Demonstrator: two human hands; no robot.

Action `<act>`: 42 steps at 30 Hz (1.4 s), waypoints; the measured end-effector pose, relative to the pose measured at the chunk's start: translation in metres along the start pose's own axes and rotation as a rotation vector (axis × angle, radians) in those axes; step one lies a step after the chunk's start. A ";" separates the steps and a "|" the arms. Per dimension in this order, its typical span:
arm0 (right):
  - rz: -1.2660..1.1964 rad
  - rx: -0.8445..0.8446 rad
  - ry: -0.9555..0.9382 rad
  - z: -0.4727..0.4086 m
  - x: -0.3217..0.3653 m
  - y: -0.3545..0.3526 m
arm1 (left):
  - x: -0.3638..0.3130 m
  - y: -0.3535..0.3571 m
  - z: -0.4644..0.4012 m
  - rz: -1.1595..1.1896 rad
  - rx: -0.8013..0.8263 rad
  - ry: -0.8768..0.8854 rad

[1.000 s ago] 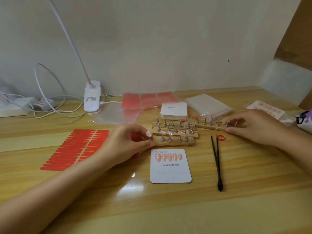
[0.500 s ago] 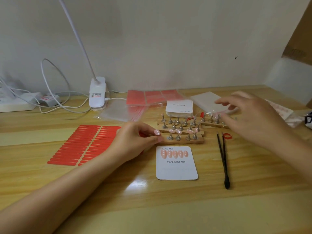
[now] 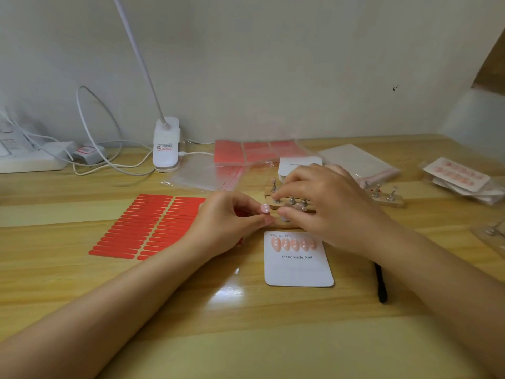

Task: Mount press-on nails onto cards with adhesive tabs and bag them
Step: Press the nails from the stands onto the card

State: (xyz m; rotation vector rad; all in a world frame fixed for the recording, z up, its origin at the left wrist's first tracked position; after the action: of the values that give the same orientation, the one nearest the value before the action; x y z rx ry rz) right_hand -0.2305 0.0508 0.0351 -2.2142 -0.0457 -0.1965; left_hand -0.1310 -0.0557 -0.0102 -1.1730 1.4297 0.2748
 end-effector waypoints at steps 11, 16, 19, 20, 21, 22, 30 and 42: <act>-0.216 0.263 0.276 0.012 -0.049 -0.024 | -0.004 -0.001 0.000 -0.097 0.031 0.103; -0.286 0.326 0.333 0.016 -0.057 -0.023 | -0.010 -0.003 -0.002 -0.220 0.111 0.174; -0.321 0.272 0.343 0.016 -0.056 -0.019 | -0.014 -0.004 -0.004 -0.223 0.177 0.163; -0.315 0.249 0.337 0.015 -0.056 -0.019 | -0.018 -0.004 -0.004 -0.202 0.183 0.178; -0.306 0.228 0.327 0.015 -0.055 -0.020 | -0.024 -0.004 -0.004 -0.187 0.181 0.202; -0.297 0.211 0.317 0.014 -0.055 -0.020 | -0.030 -0.002 -0.004 -0.189 0.181 0.228; -0.181 0.169 0.246 0.014 -0.055 -0.022 | -0.065 0.051 -0.002 -0.436 0.132 0.411; -0.147 0.192 0.197 0.016 -0.050 -0.022 | -0.062 0.067 -0.009 -0.455 0.077 0.345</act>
State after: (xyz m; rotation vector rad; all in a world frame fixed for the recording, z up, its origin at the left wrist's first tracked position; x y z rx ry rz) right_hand -0.2800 0.0787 0.0354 -1.9920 -0.1139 -0.4715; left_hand -0.2008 -0.0012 0.0146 -1.4914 1.4014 -0.3106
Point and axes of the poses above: each hand's wrist, its own z-axis away from the middle knuckle, its own y-axis out of the palm, x = y × z, the point moved 5 cm from there along -z, towards the middle knuckle, and after that the axes turned 12 degrees about -x, right-handed, at the moved point
